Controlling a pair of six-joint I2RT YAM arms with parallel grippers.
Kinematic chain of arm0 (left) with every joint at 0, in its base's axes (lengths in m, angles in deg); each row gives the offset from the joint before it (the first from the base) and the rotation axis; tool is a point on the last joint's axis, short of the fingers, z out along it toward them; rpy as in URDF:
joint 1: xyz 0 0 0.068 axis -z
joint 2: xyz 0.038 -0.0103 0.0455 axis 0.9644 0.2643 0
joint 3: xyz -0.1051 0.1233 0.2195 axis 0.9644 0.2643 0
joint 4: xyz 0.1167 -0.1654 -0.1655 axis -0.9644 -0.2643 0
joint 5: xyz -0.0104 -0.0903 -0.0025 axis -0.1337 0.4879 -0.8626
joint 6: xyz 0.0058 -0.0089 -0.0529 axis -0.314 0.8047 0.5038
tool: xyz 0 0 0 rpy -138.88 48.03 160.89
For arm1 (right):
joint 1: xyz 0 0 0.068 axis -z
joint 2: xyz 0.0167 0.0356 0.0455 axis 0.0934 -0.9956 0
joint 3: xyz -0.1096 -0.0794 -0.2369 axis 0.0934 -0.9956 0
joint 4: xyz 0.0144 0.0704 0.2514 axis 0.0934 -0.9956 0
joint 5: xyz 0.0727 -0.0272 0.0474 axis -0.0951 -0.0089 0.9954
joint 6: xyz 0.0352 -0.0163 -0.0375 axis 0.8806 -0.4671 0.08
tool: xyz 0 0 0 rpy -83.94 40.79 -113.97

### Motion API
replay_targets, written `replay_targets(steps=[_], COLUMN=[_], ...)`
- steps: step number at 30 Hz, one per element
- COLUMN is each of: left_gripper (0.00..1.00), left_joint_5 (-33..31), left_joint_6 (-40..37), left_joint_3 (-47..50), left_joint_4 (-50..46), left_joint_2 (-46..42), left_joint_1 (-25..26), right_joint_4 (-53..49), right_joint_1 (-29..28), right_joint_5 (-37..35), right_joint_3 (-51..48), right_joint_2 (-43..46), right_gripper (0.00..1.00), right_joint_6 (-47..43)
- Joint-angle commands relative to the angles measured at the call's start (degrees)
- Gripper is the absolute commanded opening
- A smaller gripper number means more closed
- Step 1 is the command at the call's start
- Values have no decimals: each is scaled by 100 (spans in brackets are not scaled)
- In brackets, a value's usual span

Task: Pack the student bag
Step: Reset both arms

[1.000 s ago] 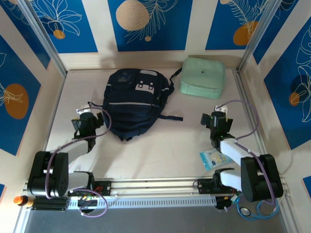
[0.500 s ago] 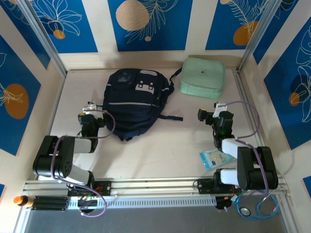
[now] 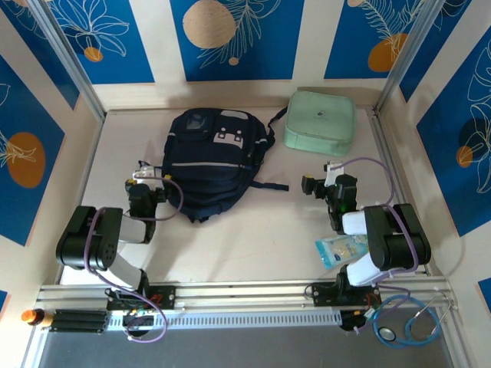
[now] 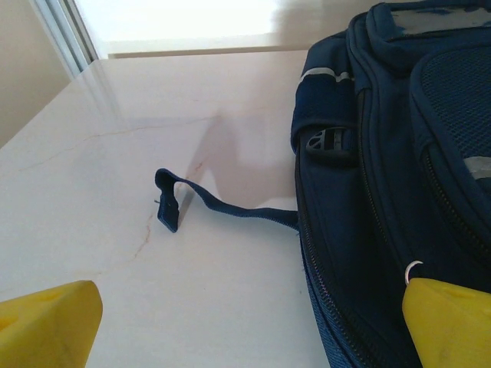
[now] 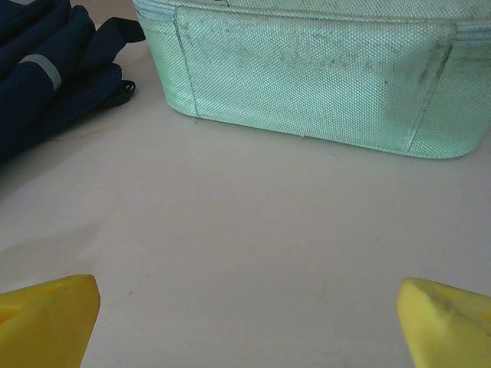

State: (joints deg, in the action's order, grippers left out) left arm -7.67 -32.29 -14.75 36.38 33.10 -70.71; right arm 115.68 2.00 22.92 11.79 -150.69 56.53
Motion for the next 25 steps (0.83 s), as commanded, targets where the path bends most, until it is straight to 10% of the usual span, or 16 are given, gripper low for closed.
replay_targets(steps=[1,25], left_gripper=[100,100], left_joint_5=[-2,526], left_joint_6=[-47,-249], left_joint_3=[-49,-459], left_joint_4=[179,-572], left_joint_2=[13,39], left_joint_1=[-28,-1], right_joint_4=[110,-259], right_joint_1=[25,273], right_joint_5=[-19,165], right_joint_3=[220,405], right_joint_2=[-37,-43], right_gripper=[99,99], right_joint_6=[-61,200])
